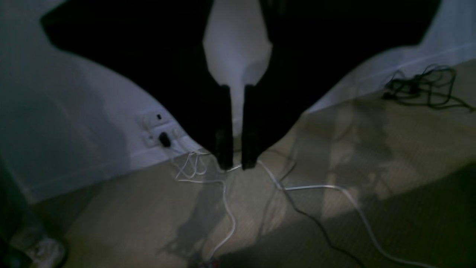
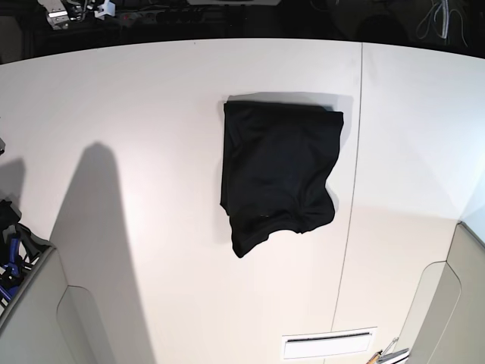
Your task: Fold the T-shirt properly
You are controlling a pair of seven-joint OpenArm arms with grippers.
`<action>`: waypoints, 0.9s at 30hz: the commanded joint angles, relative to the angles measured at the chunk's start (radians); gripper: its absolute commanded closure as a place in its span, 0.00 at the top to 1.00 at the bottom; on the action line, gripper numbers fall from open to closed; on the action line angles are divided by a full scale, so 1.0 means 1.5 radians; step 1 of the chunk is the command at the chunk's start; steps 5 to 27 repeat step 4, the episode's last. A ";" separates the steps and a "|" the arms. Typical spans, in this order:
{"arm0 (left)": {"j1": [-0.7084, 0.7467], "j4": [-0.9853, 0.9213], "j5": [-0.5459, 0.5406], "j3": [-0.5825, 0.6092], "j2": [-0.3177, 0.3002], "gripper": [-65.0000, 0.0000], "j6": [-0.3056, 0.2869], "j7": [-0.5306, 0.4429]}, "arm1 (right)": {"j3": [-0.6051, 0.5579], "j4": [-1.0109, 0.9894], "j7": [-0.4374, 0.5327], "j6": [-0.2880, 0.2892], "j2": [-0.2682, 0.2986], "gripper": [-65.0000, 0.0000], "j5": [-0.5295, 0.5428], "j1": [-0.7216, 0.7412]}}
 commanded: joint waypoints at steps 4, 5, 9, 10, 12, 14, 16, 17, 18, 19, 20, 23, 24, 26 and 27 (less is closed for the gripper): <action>-0.023 -0.008 -0.001 0.000 0.011 0.08 0.013 -0.003 | -0.037 -0.019 0.003 0.002 0.004 0.00 -0.018 0.048; -0.023 -0.008 -0.001 0.000 0.011 0.08 0.013 -0.003 | -0.037 -0.019 0.003 0.002 0.004 0.00 -0.018 0.048; -0.023 -0.008 -0.001 0.000 0.011 0.08 0.013 -0.003 | -0.037 -0.019 0.003 0.002 0.004 0.00 -0.018 0.048; -0.023 -0.008 -0.001 0.000 0.011 0.08 0.013 -0.003 | -0.037 -0.019 0.003 0.002 0.004 0.00 -0.018 0.048; -0.023 -0.008 -0.001 0.000 0.011 0.08 0.013 -0.003 | -0.037 -0.019 0.003 0.002 0.004 0.00 -0.018 0.048; -0.023 -0.008 -0.001 0.000 0.011 0.08 0.013 -0.003 | -0.037 -0.019 0.003 0.002 0.004 0.00 -0.018 0.048; -0.023 -0.008 -0.001 0.000 0.011 0.08 0.013 -0.003 | -0.037 -0.019 0.003 0.002 0.004 0.00 -0.018 0.048; -0.023 -0.008 -0.001 0.000 0.011 0.08 0.013 -0.003 | -0.037 -0.019 0.003 0.002 0.004 0.00 -0.018 0.048; -0.023 -0.008 -0.001 0.000 0.011 0.08 0.013 -0.003 | -0.037 -0.019 0.003 0.002 0.004 0.00 -0.018 0.048; -0.023 -0.008 -0.001 0.000 0.011 0.08 0.013 -0.003 | -0.037 -0.019 0.003 0.002 0.004 0.00 -0.018 0.048; -0.023 -0.008 -0.001 0.000 0.011 0.08 0.013 -0.003 | -0.037 -0.019 0.003 0.002 0.004 0.00 -0.018 0.048; -0.023 -0.008 -0.001 0.000 0.011 0.08 0.013 -0.003 | -0.037 -0.019 0.003 0.002 0.004 0.00 -0.018 0.048; -0.023 -0.008 -0.001 0.000 0.011 0.08 0.013 -0.003 | -0.037 -0.019 0.003 0.002 0.004 0.00 -0.018 0.048; -0.023 -0.008 -0.001 0.000 0.011 0.08 0.013 -0.003 | -0.037 -0.019 0.003 0.002 0.004 0.00 -0.018 0.048; -0.023 -0.008 -0.001 0.000 0.011 0.08 0.013 -0.003 | -0.037 -0.019 0.003 0.002 0.004 0.00 -0.018 0.048</action>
